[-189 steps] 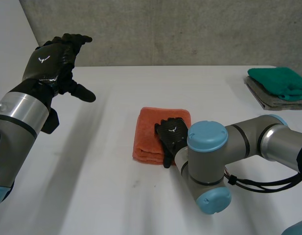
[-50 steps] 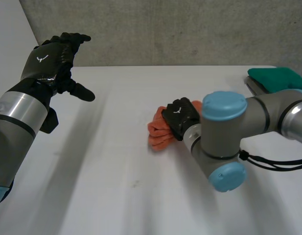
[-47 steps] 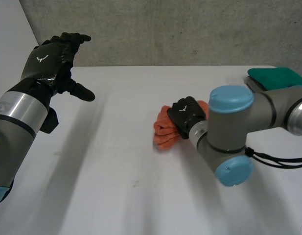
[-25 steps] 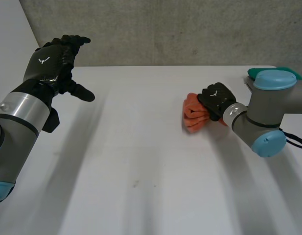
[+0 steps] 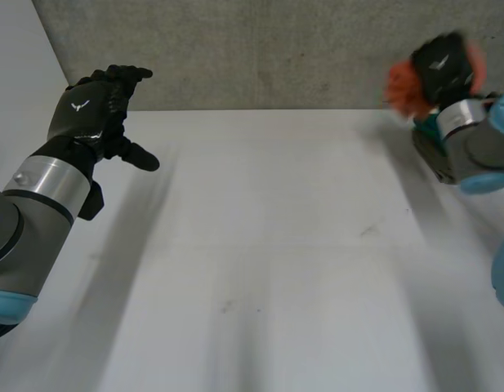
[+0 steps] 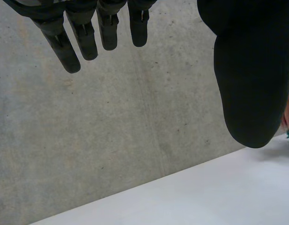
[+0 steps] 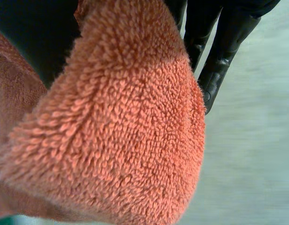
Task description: Fold the laundry.
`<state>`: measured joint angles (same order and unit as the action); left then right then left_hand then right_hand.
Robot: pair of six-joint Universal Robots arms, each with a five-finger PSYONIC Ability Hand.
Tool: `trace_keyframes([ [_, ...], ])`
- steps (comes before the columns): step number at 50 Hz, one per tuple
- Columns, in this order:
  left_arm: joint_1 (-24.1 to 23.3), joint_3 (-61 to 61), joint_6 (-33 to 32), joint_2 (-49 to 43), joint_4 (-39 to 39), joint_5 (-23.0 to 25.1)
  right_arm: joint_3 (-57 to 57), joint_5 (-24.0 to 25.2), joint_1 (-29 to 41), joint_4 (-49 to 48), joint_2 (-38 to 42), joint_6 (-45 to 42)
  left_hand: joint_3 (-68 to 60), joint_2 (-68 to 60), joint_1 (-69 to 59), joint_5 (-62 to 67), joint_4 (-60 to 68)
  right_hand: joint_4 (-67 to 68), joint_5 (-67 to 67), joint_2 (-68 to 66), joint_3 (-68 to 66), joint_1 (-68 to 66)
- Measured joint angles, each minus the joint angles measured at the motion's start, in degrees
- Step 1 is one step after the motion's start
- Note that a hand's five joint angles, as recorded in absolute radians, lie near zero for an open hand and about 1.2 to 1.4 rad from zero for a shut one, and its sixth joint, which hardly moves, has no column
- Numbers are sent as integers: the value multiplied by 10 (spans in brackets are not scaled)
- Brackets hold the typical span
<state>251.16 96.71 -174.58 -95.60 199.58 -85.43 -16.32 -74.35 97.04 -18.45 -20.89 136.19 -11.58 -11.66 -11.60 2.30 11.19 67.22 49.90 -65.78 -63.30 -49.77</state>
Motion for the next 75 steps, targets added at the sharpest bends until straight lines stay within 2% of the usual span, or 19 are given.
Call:
trace_keyframes([
  [4,6,0,0,0,0,0,70,5,-45,-99,28,34,0,0,0,0,0,8,0,-6,-14,0],
  [9,9,1,0,1,-1,0,78,21,-81,-137,50,75,0,0,0,0,0,8,0,-6,-20,0],
  [19,9,2,0,-1,-1,0,56,80,-146,-129,113,103,0,0,0,0,0,8,0,-6,-21,0],
  [27,9,2,0,-7,0,0,38,123,-179,-106,132,101,0,0,0,0,0,8,0,-10,-21,-9],
  [37,10,2,0,-7,1,0,40,136,-188,-89,119,101,0,0,0,0,0,8,9,-10,-22,-9],
  [44,10,3,0,-7,1,0,59,154,-181,-132,115,109,0,0,0,0,0,8,9,-10,-22,-9],
  [52,9,4,1,-7,3,0,64,189,-170,-245,116,213,0,0,0,0,0,8,9,-10,-22,-9],
  [59,9,5,1,-7,7,0,50,225,-173,-270,125,278,0,0,0,0,0,8,9,-10,-22,-9],
  [68,9,5,1,-7,7,0,17,277,-208,-267,141,295,0,0,0,0,0,8,9,-10,-22,-9],
  [75,9,5,1,-8,7,0,9,287,-227,-264,146,295,0,0,0,0,0,8,9,-10,-22,-9],
])
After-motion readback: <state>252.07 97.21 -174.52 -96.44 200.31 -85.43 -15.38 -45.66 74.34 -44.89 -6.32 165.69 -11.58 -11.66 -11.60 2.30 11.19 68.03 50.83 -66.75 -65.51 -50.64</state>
